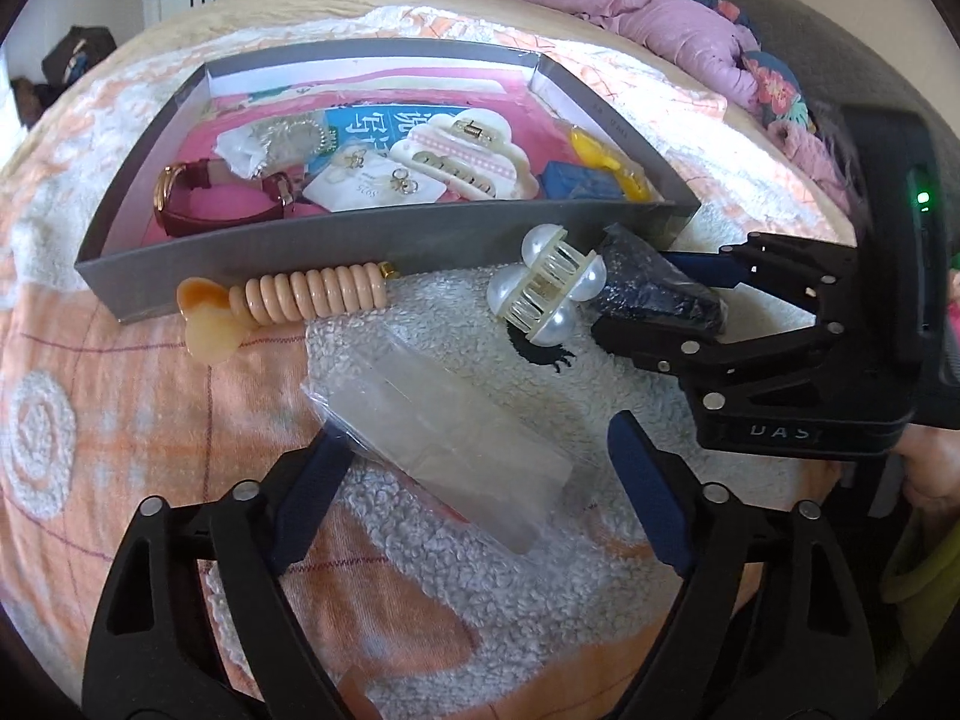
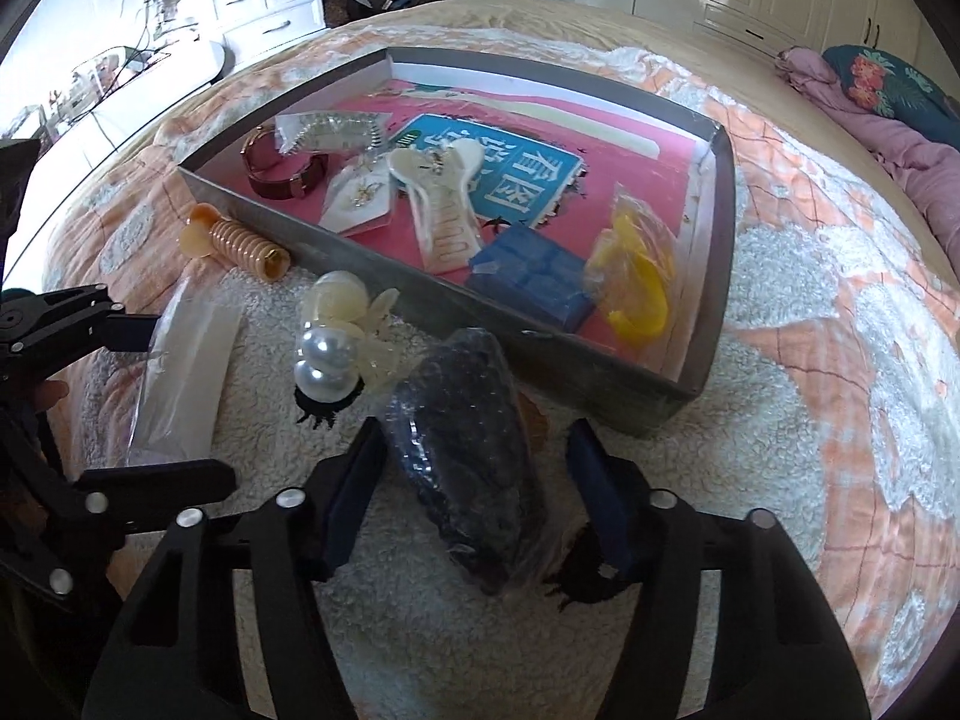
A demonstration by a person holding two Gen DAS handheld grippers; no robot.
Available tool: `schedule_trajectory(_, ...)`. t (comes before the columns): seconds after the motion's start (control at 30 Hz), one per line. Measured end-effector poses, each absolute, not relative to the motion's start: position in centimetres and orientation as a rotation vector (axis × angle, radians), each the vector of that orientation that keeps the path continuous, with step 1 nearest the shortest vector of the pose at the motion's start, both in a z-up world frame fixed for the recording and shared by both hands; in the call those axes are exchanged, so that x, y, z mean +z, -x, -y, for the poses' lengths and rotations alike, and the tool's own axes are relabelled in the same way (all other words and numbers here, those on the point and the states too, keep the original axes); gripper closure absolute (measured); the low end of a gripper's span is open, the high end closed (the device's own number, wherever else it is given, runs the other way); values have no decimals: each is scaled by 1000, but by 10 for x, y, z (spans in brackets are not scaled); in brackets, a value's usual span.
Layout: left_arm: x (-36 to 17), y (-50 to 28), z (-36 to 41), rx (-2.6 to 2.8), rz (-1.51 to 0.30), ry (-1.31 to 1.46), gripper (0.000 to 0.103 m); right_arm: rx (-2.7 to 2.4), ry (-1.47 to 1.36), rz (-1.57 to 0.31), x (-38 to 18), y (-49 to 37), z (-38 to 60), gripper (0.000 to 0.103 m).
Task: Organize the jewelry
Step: 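Grasp the clear bag with the left tool while the right tool grasps the black bead bag, then carry both bags over the grey box and lower them inside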
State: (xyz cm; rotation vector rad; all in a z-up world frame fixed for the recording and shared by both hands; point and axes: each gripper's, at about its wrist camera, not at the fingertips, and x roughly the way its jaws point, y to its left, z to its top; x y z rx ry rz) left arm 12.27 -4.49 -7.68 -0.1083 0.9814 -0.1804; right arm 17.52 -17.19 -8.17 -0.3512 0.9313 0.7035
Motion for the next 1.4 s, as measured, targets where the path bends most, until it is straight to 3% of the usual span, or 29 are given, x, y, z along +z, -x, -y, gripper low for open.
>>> schedule_trajectory(0.03, -77, -122, 44, -175, -973, 104, 33, 704, 354, -924, -81, -174, 172, 48)
schedule_trajectory(0.1, -77, -123, 43, -153, -962, 77, 56, 703, 351, -915, -80, -172, 172, 53)
schedule_trajectory(0.4, -65, -110, 37, -184, -917, 71, 79, 721, 261, -903, -72, -154, 188, 61)
schedule_trajectory(0.63, -42, -96, 30, -214, -861, 83, 84, 721, 168, -889, -58, -136, 209, 63)
schedule_trajectory(1.4, 10, -110, -47, -44, -716, 180, 86, 763, 73, -715, 4, -144, 204, 67)
